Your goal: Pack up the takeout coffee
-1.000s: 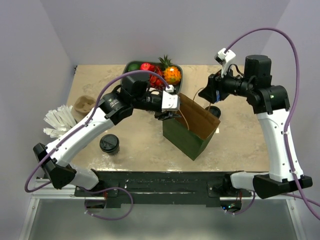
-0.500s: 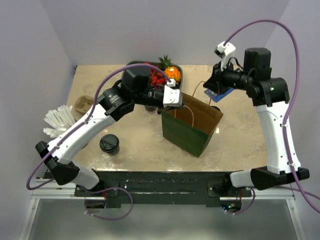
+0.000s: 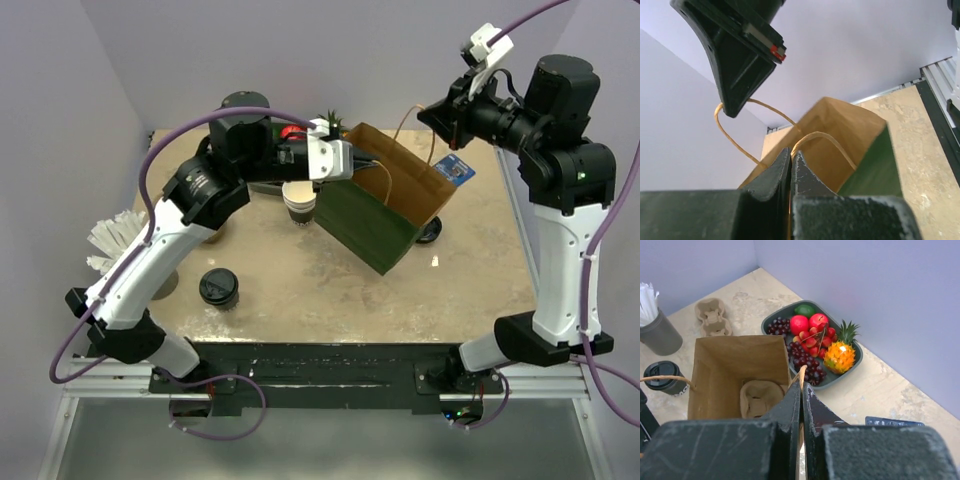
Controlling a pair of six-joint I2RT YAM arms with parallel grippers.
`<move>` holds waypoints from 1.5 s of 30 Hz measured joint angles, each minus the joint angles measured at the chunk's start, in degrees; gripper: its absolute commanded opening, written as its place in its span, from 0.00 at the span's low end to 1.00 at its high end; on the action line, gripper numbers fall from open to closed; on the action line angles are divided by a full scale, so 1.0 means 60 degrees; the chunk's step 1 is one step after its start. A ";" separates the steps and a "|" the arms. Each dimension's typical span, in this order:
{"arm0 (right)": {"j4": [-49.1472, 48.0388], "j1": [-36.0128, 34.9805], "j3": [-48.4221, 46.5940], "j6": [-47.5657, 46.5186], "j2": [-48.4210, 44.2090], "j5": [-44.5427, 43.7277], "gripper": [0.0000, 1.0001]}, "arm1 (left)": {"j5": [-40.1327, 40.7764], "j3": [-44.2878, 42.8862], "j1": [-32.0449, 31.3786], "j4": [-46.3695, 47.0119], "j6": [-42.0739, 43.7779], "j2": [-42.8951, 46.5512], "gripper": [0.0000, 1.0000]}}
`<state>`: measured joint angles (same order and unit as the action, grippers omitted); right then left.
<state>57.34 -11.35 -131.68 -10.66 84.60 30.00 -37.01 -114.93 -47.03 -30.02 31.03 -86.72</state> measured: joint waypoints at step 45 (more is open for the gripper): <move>-0.0845 0.0004 0.4284 -0.0878 -0.0710 -0.1614 0.80 | 0.0889 0.3745 -0.0007 0.2820 -0.0331 -0.0572 0.77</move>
<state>52.27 -11.33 -105.97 -15.92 80.34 20.32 -31.68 -92.47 -47.07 -13.10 29.04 -90.15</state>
